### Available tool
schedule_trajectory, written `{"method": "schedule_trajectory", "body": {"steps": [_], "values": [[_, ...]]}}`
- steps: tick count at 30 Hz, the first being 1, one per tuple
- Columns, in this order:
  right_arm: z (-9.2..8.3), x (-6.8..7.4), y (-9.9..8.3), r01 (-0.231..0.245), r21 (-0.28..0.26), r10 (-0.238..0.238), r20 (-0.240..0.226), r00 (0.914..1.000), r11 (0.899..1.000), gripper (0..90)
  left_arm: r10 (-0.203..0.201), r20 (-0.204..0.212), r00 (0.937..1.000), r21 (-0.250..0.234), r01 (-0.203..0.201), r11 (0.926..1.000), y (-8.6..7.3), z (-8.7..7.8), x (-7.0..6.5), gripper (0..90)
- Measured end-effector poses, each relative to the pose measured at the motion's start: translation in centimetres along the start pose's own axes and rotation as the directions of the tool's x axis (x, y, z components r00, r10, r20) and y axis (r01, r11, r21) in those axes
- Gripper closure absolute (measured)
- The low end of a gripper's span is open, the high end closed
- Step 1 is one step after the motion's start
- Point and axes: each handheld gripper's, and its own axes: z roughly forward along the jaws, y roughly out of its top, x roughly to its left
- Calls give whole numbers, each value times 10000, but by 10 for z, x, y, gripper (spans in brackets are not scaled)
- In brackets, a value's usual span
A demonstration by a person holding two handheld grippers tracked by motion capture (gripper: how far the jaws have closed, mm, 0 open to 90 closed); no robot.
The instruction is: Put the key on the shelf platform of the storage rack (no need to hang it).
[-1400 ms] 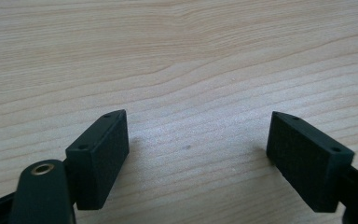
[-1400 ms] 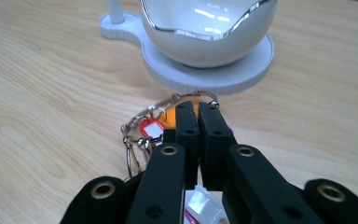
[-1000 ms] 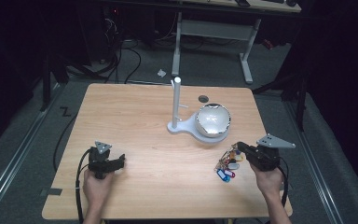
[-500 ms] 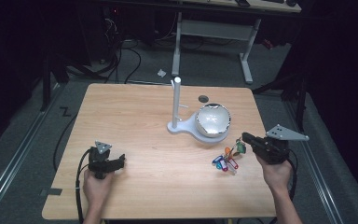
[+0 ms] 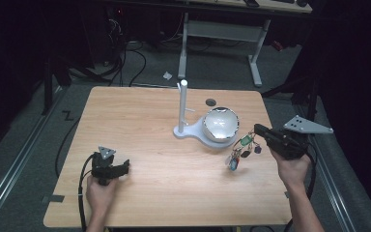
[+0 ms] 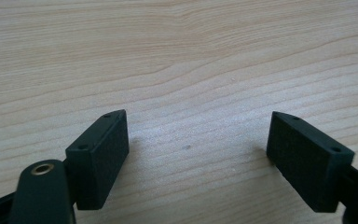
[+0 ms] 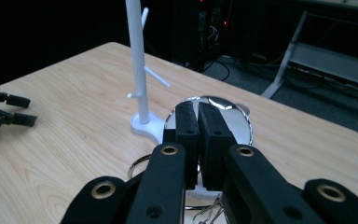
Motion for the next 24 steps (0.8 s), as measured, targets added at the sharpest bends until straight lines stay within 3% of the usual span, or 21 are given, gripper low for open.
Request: {"method": "schedule_trajectory", "body": {"steps": [14,24], "values": [[7,-6,43,58,117,-53,-396,9992,9999,884,-10,9,10000,-9,10,10000,0,0,0,213],[12,-11,70,121,-23,-122,-348,9993,9999,884,-12,12,10000,-10,12,10000,0,0,0,213]]}}
